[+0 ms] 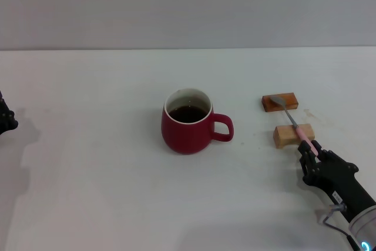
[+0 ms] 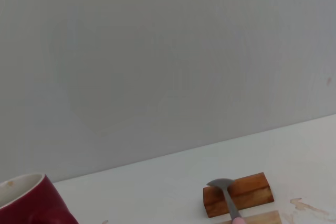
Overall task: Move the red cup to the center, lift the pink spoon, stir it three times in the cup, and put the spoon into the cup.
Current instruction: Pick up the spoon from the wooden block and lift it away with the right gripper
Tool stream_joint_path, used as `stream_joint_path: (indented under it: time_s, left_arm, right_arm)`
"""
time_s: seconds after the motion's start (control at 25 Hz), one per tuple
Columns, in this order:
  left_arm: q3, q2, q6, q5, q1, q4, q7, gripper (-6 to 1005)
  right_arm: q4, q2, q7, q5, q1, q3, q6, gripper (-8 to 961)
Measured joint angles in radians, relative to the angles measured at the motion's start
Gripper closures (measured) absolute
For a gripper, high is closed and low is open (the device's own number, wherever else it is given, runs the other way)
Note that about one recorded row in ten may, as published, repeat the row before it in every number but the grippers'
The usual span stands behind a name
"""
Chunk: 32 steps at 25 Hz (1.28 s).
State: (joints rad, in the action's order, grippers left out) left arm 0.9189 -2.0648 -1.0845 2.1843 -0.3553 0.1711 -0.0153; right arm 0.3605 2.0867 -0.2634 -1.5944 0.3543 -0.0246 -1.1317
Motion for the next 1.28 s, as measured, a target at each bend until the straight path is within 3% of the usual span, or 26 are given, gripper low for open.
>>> stream_joint_path:
  time_s: [0.12, 0.68, 1.28]
  left_arm:
    - [0.0, 0.0, 0.0, 0.0, 0.0, -0.001, 0.0, 1001]
    - [0.0, 0.0, 0.002, 0.0, -0.004, -0.001, 0.0, 1001]
    - [-0.003, -0.002, 0.002, 0.0, -0.004, -0.001, 0.0, 1001]
  right_arm:
    - [0.0, 0.0, 0.002, 0.0, 0.0, 0.0, 0.0, 791]
    - [-0.005, -0.006, 0.008, 0.001, -0.024, 0.012, -0.07, 791]
    - [-0.001, -0.018, 0.009, -0.048, 0.011, 0.001, -0.166, 790]
